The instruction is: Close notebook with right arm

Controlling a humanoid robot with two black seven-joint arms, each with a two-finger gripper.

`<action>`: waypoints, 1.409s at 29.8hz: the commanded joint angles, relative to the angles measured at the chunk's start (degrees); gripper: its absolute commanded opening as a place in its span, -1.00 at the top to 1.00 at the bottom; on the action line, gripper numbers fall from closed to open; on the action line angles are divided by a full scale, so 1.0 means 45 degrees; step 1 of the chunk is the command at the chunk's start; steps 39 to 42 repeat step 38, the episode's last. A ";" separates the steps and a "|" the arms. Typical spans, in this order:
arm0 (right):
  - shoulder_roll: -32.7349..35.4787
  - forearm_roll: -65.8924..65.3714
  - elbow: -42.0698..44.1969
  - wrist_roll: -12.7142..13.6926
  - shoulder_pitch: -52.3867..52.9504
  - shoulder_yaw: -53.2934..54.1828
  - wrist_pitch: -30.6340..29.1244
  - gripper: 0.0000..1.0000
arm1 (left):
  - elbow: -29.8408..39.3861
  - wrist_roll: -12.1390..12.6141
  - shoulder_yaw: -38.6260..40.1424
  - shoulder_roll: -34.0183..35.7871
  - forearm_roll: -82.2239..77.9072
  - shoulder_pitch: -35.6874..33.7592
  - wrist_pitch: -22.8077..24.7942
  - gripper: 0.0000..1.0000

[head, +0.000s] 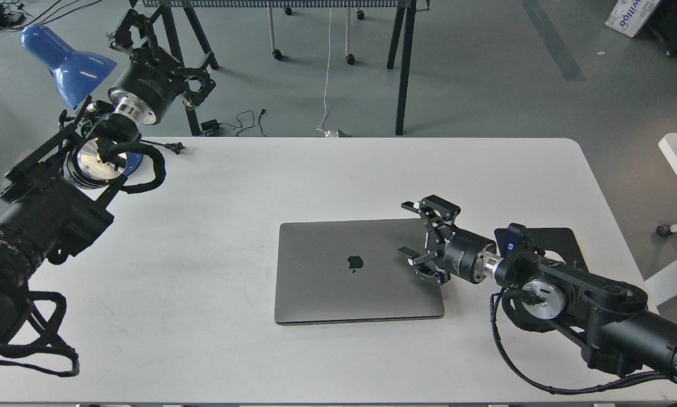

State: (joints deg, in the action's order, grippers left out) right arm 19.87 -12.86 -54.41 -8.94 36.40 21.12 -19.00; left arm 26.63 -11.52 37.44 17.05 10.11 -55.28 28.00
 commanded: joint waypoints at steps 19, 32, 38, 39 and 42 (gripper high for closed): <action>0.1249 0.0706 0.2089 -0.0065 0.1912 0.8253 0.0082 -0.99 | 0.0000 0.0039 -0.0019 0.0019 -0.0059 -0.0020 0.0000 -1.00; 0.0332 0.3854 0.3066 0.0170 0.1892 0.8432 0.0003 -1.00 | 0.0000 0.0020 -0.0019 0.0019 -0.0040 -0.0020 0.0000 -1.00; 0.0292 0.3834 0.3145 0.0131 0.1892 0.8179 -0.0075 -1.00 | 0.0000 0.0000 0.0000 0.0019 -0.0040 -0.0020 0.0000 -1.00; 0.0292 0.3834 0.3145 0.0131 0.1892 0.8179 -0.0075 -1.00 | 0.0000 0.0000 0.0000 0.0019 -0.0040 -0.0020 0.0000 -1.00; 0.0292 0.3834 0.3145 0.0131 0.1892 0.8179 -0.0075 -1.00 | 0.0000 0.0000 0.0000 0.0019 -0.0040 -0.0020 0.0000 -1.00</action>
